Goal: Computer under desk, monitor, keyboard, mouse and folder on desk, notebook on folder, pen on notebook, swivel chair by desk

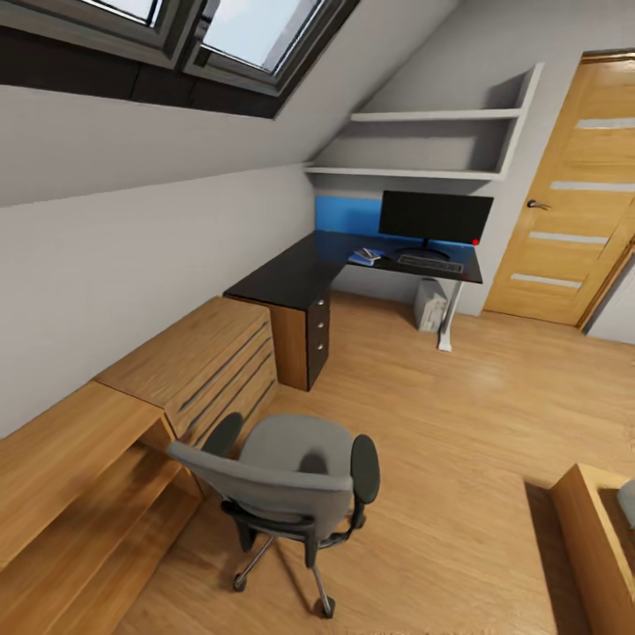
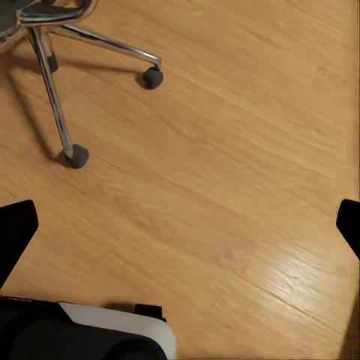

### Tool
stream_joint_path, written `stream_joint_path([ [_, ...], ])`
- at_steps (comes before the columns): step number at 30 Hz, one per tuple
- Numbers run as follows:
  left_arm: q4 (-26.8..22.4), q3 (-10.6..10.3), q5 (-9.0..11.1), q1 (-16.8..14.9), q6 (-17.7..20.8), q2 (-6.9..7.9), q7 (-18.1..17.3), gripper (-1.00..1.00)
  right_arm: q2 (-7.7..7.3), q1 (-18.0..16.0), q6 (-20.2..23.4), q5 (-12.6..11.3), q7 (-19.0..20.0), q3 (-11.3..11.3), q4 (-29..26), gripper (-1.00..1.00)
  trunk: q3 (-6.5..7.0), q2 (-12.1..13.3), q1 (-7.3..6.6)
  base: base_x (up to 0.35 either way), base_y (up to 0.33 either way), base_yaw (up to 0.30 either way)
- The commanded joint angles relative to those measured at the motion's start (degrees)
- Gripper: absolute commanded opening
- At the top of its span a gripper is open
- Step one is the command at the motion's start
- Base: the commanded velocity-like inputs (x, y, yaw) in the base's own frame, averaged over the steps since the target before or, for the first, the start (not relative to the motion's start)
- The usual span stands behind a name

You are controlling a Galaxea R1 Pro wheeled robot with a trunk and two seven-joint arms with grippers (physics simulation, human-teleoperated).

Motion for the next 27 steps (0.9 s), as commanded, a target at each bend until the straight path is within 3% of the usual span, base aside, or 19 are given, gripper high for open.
stream_joint_path([
  [1,-0.1,-0.5,0.0,0.0,0.0,0.03,0.6,1.0,0.03,-0.1,-0.2,-0.5,0.0,0.5,0.1,1.0,-0.11,-0.1,0.03,0.0,0.0,-0.271],
  [12,-0.1,-0.5,0.0,0.0,0.0,0.02,0.6,1.0,0.04,-0.1,0.0,-0.6,0.0,0.5,0.1,1.0,-0.11,-0.1,0.03,0.0,0.143,-0.271],
  [27,-0.1,-0.5,0.0,0.0,0.0,0.02,0.6,1.0,0.05,-0.1,0.1,-0.6,0.0,0.5,0.1,1.0,-0.11,-0.1,0.03,0.0,0.053,-0.265],
])
